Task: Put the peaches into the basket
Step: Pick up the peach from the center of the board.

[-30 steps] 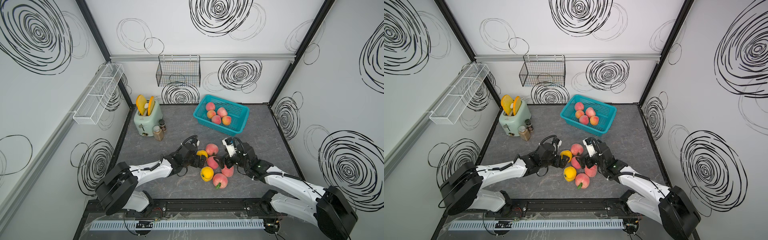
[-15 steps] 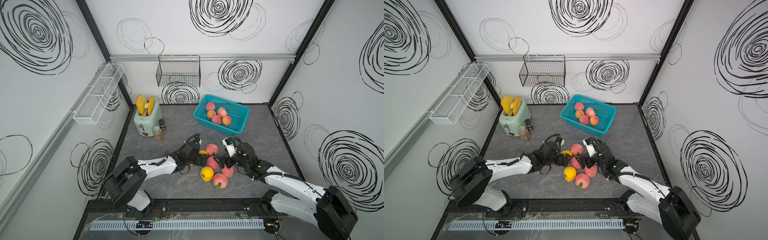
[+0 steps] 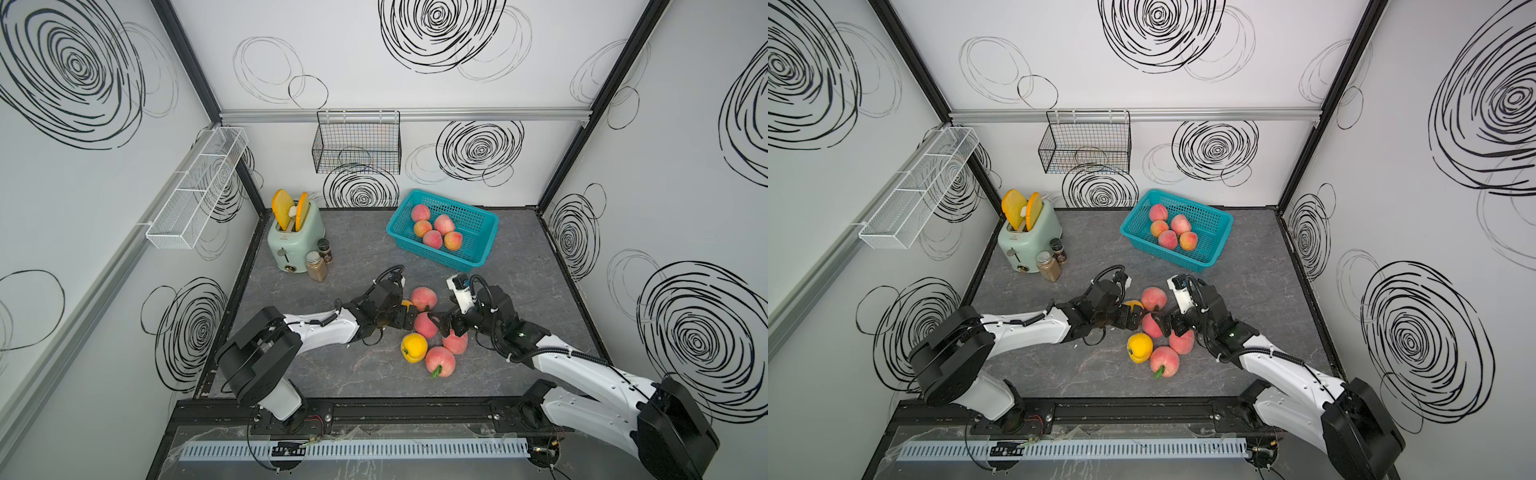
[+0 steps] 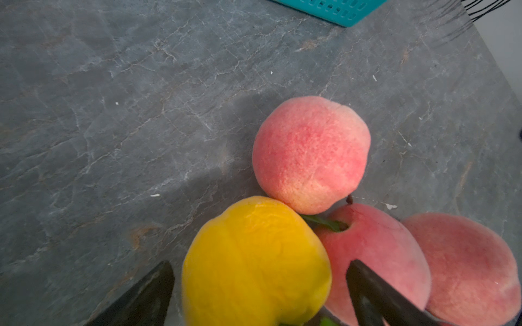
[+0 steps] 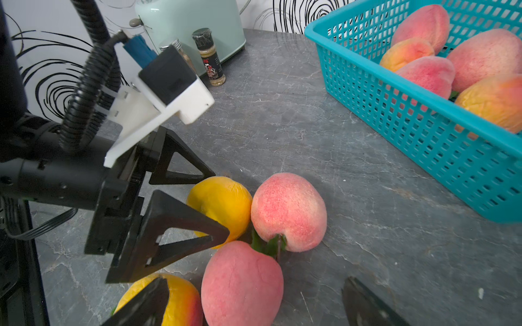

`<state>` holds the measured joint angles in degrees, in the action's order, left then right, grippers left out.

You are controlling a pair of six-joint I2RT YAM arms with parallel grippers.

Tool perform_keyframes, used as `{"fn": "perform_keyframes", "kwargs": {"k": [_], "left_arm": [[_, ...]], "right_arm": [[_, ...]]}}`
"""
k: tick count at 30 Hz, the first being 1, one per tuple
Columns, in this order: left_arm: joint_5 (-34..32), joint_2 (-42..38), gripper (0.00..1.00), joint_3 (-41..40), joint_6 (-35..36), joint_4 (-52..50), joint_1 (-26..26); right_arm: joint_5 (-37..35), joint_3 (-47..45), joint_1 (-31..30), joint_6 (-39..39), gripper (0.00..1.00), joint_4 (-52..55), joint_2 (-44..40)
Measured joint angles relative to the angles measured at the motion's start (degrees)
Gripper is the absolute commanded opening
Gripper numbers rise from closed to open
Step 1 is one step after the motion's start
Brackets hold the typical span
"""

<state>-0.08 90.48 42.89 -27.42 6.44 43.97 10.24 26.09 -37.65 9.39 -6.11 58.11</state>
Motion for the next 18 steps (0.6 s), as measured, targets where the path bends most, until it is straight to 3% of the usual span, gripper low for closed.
{"fn": "perform_keyframes", "kwargs": {"k": [8,18], "left_arm": [[0.0,1.7,0.94,0.1,-0.2,0.0,-0.4],[0.2,2.1,0.79,0.3,-0.8,0.0,-0.7]], "right_arm": [[1.3,-0.8,1.6,0.0,0.99,-0.4,-0.6],[3.1,-1.7,3.5,-0.1,0.99,-1.2,-0.8]]}}
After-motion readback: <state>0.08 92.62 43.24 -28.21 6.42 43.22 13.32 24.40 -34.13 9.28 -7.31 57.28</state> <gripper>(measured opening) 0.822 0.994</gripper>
